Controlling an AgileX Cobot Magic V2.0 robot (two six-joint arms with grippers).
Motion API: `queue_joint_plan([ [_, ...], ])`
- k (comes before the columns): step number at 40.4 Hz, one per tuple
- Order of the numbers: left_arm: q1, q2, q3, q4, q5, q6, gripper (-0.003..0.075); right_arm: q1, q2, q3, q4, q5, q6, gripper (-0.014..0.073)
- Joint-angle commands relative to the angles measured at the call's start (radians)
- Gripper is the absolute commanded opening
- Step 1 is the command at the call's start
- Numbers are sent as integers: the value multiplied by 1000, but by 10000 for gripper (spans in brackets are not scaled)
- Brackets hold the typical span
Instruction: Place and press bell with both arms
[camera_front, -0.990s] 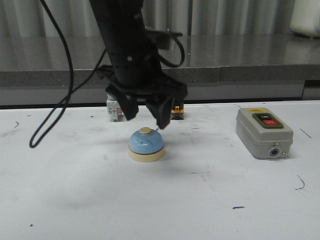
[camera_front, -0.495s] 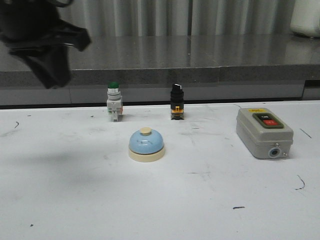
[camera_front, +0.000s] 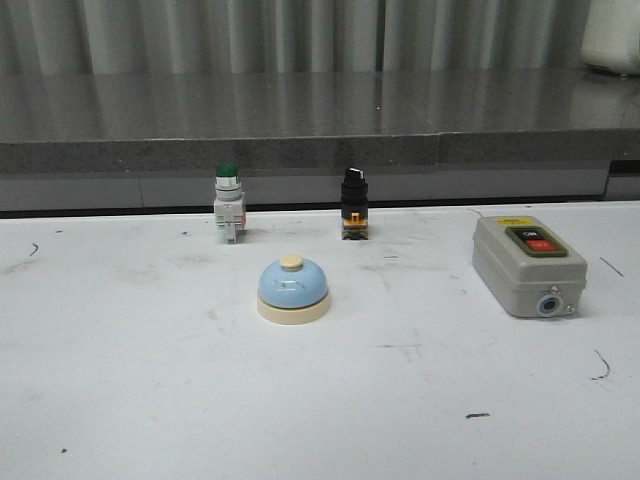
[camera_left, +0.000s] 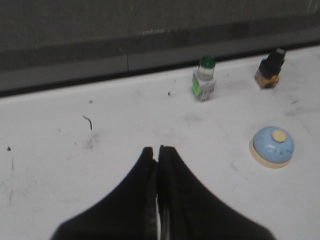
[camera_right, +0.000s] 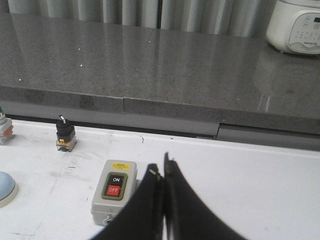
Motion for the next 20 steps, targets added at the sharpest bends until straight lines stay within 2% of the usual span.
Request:
queue_joint_plan([
  [1, 3, -186, 53, -11, -95, -8, -20, 0, 16, -33, 8, -80, -8, -59],
  [8, 3, -415, 136, -11, 3, -24, -20, 0, 16, -33, 8, -81, -8, -59],
  [20, 3, -487, 164, -11, -8, -24, -20, 0, 43, -36, 8, -93, -8, -59],
])
